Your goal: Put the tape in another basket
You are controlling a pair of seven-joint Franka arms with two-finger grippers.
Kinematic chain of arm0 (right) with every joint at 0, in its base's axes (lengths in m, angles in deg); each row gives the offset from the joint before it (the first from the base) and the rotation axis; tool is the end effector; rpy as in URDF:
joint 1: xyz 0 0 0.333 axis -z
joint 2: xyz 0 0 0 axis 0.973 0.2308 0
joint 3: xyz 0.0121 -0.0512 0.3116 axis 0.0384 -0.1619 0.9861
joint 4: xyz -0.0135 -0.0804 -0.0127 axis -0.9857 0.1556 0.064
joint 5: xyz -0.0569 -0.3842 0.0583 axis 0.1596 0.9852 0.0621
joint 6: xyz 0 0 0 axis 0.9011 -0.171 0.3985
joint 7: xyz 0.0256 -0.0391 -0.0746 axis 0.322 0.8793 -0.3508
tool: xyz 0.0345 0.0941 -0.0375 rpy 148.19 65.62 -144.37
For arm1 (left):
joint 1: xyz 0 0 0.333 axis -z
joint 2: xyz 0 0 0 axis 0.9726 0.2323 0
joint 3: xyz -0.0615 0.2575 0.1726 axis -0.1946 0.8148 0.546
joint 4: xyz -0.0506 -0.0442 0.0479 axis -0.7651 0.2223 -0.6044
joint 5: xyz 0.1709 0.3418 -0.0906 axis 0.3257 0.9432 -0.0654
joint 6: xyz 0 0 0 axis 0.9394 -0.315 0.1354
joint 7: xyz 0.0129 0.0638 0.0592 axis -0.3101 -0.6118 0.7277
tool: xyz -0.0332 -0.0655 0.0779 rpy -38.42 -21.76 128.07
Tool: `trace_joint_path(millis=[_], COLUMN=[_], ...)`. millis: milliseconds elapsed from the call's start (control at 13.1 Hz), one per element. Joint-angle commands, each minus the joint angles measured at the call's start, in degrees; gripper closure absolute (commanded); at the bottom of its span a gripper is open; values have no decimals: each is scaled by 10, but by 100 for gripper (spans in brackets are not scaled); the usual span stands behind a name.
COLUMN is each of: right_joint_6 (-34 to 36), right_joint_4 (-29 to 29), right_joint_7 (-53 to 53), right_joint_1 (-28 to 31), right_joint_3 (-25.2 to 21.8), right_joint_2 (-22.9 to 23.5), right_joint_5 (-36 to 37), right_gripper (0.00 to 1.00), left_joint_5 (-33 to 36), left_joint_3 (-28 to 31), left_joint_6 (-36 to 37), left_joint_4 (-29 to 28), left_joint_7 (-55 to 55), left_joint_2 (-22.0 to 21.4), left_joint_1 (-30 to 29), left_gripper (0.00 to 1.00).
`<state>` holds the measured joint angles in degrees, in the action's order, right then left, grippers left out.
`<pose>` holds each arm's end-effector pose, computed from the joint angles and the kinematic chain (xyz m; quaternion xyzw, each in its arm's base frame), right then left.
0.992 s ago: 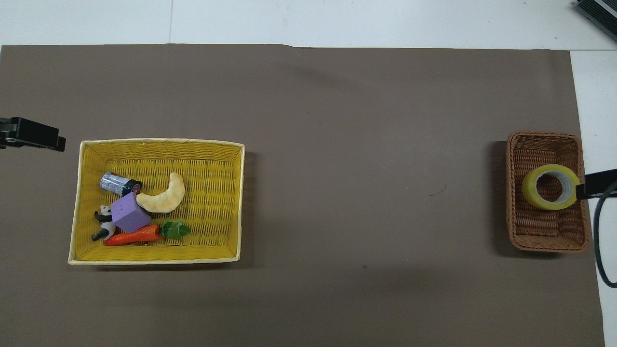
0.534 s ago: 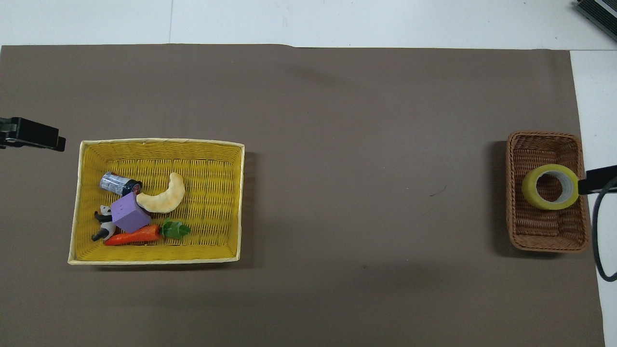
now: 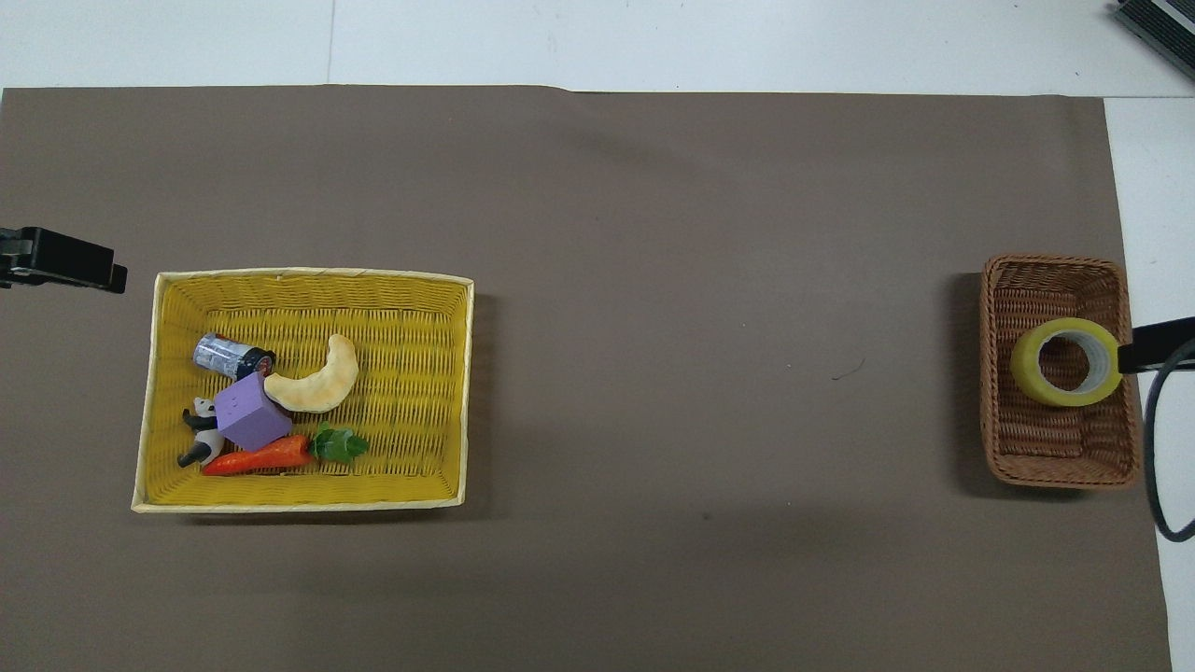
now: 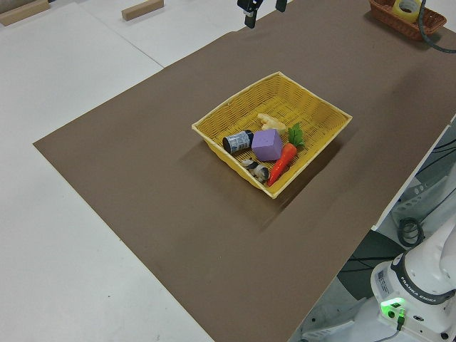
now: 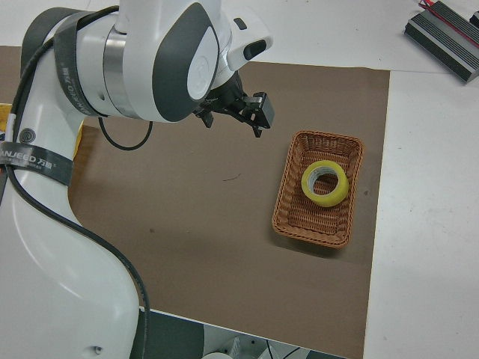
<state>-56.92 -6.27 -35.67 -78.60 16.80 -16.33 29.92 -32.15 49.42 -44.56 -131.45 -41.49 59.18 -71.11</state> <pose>0.5032 -0.0431 0.6684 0.9979 -0.0615 -0.0087 0.0175 0.5634 -0.0275 0.6528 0.9978 -0.0590 0.0204 0.0218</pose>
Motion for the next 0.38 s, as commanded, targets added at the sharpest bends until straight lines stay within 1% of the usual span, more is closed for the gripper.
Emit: trace_joint_path(millis=[0, 153, 305], right_joint_6=[-3, -3, -6], right_joint_4=[-16, -17, -17], right_joint_7=[-16, -19, -44], right_joint_1=[-3, -6, -8], right_joint_3=[-3, -2, -2], right_joint_2=[-9, -11, -10], right_joint_5=[2, 1, 1], right_gripper=[0, 0, 0], left_joint_5=[12, 12, 12], left_joint_3=[0, 0, 0], left_joint_6=[8, 8, 8], left_joint_4=[2, 2, 2], left_joint_7=[9, 8, 8], left_joint_2=[-3, -3, -3], left_joint_1=[-1, -1, -1], left_gripper=[0, 0, 0])
